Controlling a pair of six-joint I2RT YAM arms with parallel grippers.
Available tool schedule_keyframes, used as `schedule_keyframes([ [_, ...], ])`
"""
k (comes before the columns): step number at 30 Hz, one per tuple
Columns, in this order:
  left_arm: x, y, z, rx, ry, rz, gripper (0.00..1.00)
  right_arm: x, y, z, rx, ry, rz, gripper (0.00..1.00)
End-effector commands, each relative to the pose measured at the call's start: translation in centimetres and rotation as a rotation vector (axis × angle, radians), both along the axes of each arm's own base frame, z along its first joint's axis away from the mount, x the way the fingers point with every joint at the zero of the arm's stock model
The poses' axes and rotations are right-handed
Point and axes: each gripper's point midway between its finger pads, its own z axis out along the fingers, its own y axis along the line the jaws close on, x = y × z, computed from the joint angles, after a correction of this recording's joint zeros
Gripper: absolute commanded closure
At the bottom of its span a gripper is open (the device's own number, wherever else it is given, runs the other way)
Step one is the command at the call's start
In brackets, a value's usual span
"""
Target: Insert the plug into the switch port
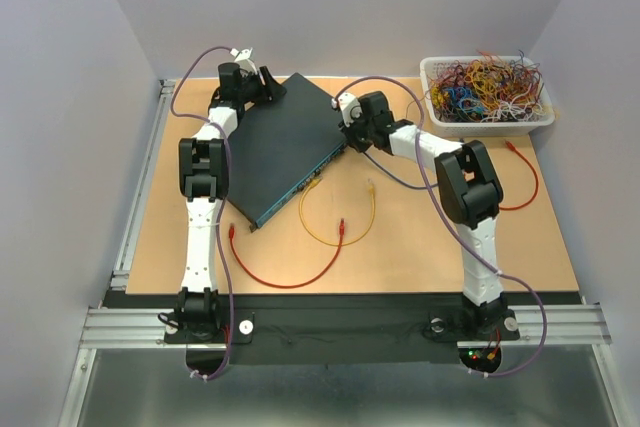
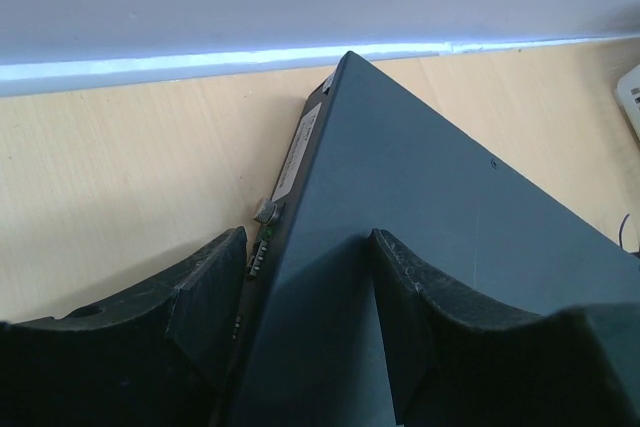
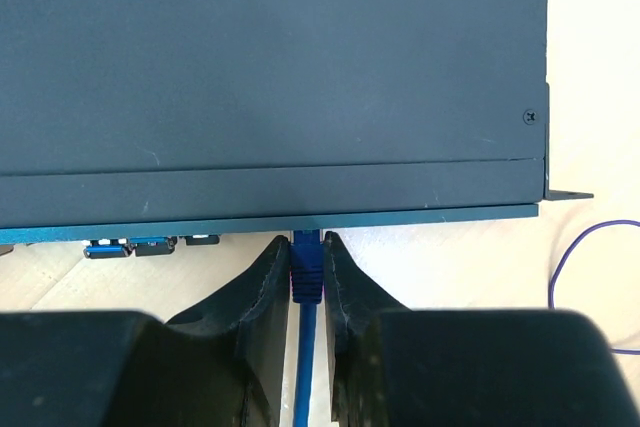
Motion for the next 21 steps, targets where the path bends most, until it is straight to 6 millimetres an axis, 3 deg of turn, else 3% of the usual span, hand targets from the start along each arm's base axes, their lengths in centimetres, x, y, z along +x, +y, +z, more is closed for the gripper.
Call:
schedule_keyframes([
  [1, -5.4, -9.4, -2.4, -0.059, 0.152, -0.250, 0.38, 5.9, 5.4, 12.1, 0.196, -0.420, 0.070, 0.99],
  [4, -5.4, -9.4, -2.3, -0.061, 0.153, -0.251, 0.38, 6.3, 5.3, 12.1, 0.197, -0.420, 0.058, 1.00],
  [6, -5.5, -9.4, -2.5, -0.061, 0.156, -0.251, 0.39, 6.5, 5.0, 12.3, 0.208, -0.414, 0.022, 0.94],
  [7, -5.4, -9.3, -2.4, -0.060, 0.155, -0.247, 0.39, 6.4, 4.6, 12.5, 0.204, -0.417, 0.003, 0.78],
  [9, -5.4, -9.3, -2.4, -0.060, 0.155, -0.248, 0.38, 6.2, 4.3, 12.8, 0.207, -0.416, -0.015, 0.55],
  [13, -5.4, -9.3, -2.3, -0.057, 0.154, -0.241, 0.38, 5.5, 3.6, 13.2, 0.201, -0.412, -0.035, 0.39],
  [15, -5.3, -9.1, -2.5, -0.056, 0.157, -0.238, 0.38, 4.9, 3.1, 12.3, 0.191, -0.390, -0.048, 0.36],
  [16, -5.3, -9.1, -2.4, -0.055, 0.155, -0.237, 0.38, 4.6, 2.7, 13.3, 0.195, -0.402, -0.059, 0.35],
  [17, -5.3, -9.2, -2.4, -0.056, 0.156, -0.238, 0.38, 3.8, 2.3, 12.2, 0.189, -0.373, -0.066, 0.35],
  [19, -5.2, -9.2, -2.4, -0.054, 0.155, -0.231, 0.38, 2.8, 1.7, 13.6, 0.200, -0.383, -0.073, 0.33],
  [21, -5.0, -9.1, -2.2, -0.053, 0.150, -0.226, 0.38, 1.3, 1.0, 12.8, 0.205, -0.352, -0.089, 0.31],
])
